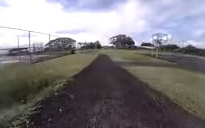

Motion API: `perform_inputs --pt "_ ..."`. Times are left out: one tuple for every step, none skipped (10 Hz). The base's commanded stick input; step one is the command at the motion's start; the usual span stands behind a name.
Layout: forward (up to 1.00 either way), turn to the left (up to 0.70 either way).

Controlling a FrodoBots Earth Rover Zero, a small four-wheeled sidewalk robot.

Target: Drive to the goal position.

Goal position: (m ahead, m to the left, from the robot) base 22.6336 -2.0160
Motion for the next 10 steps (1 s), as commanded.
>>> perform_inputs --pt "0.50 0.50" --pt "0.50 0.50" --pt "0.50 0.50" --pt "0.50 0.20" --pt "0.50 0.00" --pt "0.50 0.00" --pt "0.50 0.00" --pt "0.50 0.00" --pt "0.50 0.00" --pt "0.50 0.00"
